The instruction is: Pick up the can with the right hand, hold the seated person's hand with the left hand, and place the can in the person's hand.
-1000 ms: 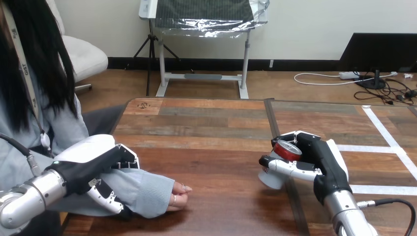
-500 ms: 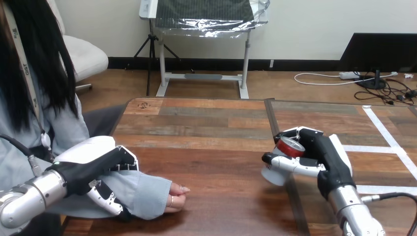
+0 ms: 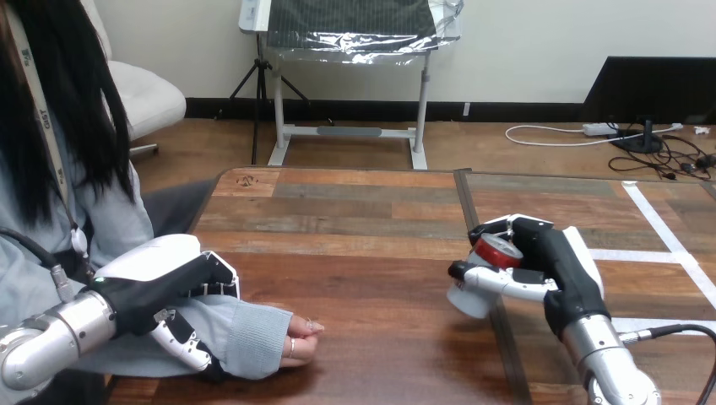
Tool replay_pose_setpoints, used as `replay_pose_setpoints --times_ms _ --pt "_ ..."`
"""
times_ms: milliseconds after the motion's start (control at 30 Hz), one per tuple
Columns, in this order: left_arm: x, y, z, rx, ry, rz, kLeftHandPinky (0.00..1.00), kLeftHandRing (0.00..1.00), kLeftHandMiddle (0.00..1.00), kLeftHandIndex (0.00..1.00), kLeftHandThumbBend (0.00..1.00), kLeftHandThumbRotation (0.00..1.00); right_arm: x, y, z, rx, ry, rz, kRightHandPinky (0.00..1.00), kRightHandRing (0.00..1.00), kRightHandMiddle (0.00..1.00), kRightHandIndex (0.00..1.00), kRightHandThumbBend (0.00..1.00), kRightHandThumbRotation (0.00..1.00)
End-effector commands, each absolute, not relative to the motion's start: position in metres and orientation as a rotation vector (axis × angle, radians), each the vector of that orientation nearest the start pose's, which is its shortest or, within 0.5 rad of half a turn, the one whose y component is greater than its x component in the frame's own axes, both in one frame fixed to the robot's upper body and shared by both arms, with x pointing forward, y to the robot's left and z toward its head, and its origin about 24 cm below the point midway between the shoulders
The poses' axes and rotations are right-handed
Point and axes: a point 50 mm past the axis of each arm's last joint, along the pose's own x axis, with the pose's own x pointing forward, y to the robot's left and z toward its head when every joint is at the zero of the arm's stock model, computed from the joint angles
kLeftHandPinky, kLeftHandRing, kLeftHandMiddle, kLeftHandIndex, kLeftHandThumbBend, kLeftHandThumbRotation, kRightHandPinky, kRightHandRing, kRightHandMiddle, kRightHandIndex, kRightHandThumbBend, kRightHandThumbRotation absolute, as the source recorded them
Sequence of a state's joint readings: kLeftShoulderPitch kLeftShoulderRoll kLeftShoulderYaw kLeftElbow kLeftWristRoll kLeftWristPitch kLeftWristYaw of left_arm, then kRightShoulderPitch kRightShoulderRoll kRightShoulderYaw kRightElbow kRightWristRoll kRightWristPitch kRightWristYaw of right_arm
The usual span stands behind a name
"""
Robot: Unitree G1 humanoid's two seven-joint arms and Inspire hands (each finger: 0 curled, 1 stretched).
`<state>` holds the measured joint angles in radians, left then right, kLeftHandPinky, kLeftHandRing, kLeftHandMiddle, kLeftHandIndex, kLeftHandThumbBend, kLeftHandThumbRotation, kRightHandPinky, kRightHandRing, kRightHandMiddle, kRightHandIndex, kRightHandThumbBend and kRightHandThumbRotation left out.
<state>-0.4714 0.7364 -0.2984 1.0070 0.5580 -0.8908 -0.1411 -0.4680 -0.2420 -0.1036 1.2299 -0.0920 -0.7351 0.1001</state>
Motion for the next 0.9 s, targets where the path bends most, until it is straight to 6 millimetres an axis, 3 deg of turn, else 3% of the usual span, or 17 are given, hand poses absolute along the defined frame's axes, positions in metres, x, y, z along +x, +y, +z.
replay_pose_setpoints --times_ms 0,867 --pt "0.308 0.250 0.071 1.211 -0.214 -0.649 0.27 0.32 0.39 0.40 0.94 0.00 0.324 -0.198 0.021 -0.293 -0.126 0.101 0.38 0.41 0.48 0.50 0.81 0.00" --pt "0.320 0.223 0.089 1.168 -0.317 -0.652 0.28 0.33 0.40 0.42 0.93 0.00 0.334 -0.174 0.030 -0.392 -0.175 0.132 0.39 0.43 0.48 0.50 0.83 0.00"
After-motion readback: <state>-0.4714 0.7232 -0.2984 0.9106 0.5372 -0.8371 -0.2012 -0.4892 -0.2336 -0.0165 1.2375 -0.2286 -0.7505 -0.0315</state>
